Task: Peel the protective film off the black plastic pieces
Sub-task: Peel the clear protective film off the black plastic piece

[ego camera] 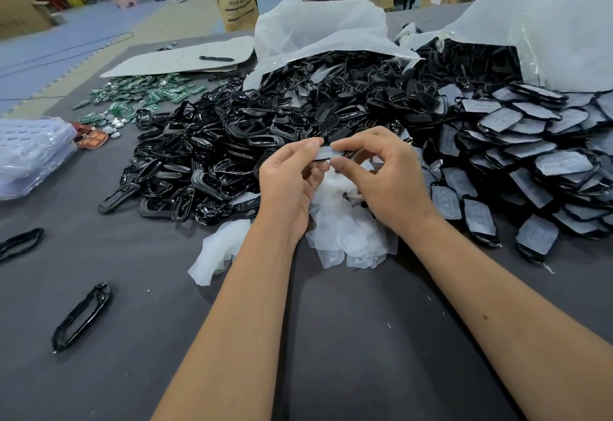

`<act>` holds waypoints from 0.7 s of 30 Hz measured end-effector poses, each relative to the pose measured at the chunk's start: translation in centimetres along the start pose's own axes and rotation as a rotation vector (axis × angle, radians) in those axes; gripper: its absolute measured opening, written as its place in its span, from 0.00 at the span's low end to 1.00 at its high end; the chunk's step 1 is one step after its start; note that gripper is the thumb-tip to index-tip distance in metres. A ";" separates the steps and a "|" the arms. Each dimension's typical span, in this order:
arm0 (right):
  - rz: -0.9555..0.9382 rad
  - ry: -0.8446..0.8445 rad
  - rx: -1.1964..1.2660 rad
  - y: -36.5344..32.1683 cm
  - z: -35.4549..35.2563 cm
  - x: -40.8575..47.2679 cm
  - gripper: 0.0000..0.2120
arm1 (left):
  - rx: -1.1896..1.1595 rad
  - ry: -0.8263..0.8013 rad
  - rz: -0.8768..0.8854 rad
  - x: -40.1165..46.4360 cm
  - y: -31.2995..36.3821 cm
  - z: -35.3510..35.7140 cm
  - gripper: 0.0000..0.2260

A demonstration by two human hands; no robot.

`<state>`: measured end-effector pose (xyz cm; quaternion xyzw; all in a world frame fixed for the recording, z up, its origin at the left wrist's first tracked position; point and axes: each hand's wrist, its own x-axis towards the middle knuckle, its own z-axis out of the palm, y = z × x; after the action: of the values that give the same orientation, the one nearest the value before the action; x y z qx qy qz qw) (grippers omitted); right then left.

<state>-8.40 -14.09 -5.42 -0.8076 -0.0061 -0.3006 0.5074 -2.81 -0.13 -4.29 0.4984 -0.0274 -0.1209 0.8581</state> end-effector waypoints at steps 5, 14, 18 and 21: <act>0.053 0.083 0.045 0.0 -0.2 0.2 0.02 | 0.005 -0.072 -0.011 0.1 -0.3 0.1 0.13; 0.275 0.022 0.354 0.0 -0.9 0.3 0.05 | 0.134 -0.137 0.089 -0.1 -1.0 0.0 0.07; 0.318 0.011 0.431 0.1 -1.1 0.5 0.02 | 0.138 -0.172 0.101 -0.1 -1.1 -0.2 0.07; 0.292 -0.021 0.471 0.3 -1.1 0.5 0.10 | 0.160 -0.192 0.112 0.0 -1.1 -0.2 0.07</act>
<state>-8.42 -15.26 -5.14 -0.6626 0.0353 -0.2063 0.7191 -3.02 -0.48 -5.36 0.5492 -0.1470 -0.1174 0.8143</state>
